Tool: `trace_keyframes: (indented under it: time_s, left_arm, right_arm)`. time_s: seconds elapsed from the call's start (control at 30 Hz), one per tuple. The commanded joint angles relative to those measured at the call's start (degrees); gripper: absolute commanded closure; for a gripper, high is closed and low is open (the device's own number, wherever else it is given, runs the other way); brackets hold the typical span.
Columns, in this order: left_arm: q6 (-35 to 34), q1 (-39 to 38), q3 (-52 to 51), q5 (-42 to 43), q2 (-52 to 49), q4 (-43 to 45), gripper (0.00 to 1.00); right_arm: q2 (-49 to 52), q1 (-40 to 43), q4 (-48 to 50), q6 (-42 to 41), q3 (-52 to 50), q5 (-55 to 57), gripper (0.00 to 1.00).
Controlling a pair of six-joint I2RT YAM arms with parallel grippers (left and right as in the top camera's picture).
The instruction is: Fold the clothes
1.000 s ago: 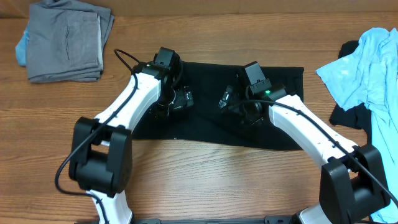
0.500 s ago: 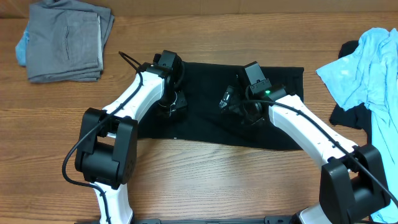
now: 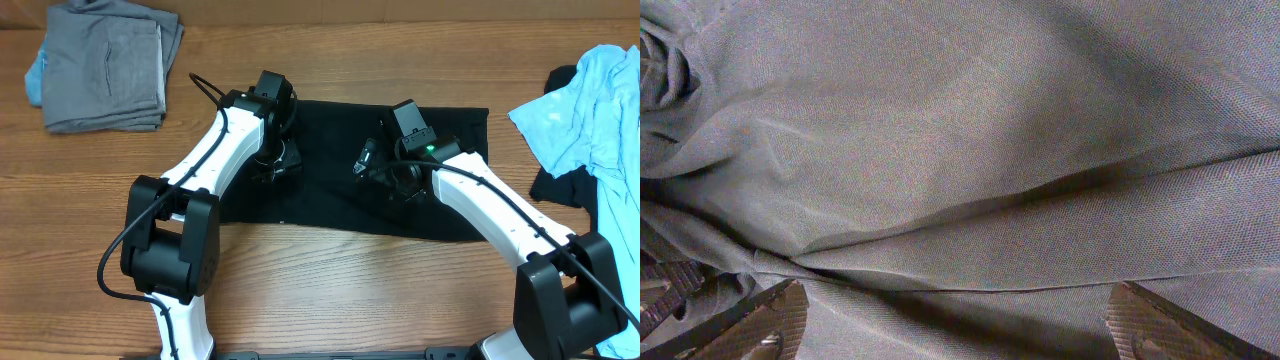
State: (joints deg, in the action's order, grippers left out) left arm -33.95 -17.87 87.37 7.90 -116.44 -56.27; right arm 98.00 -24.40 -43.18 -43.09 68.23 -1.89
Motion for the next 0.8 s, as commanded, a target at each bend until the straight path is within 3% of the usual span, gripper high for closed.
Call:
trace_keyframes:
  time_s: [0.0,0.1,0.23,0.27,0.57,0.63,0.77]
  left_arm:
    - [0.70,0.15,-0.39,-0.83,-0.13,-0.07,0.48]
    - [0.07,0.15,-0.55,-0.81,-0.13,0.70,0.57]
    - [0.09,0.15,-0.55,-0.81,-0.13,0.76,0.83]
    - [0.09,0.15,-0.57,-0.81,-0.13,0.61,0.85]
    - [0.11,0.15,-0.68,-0.79,-0.15,0.48,0.84]
    - [0.11,0.15,-0.68,-0.79,-0.15,1.27,0.96]
    - [0.72,0.17,-0.66,-0.76,-0.15,6.75,0.96]
  right_arm:
    - [0.20,0.15,-0.09,-0.24,0.39,0.96,0.00]
    - [0.20,0.15,-0.17,-0.24,0.39,0.96,0.00]
    - [0.20,0.15,-0.28,-0.24,0.39,0.92,0.00]
    - [0.20,0.15,-0.28,-0.24,0.39,0.92,0.00]
    - [0.20,0.15,-0.35,-0.24,0.39,0.87,0.00]
    - [0.20,0.15,-0.48,-0.24,0.39,0.76,0.00]
    - [0.20,0.15,-0.44,-0.24,0.39,0.79,0.00]
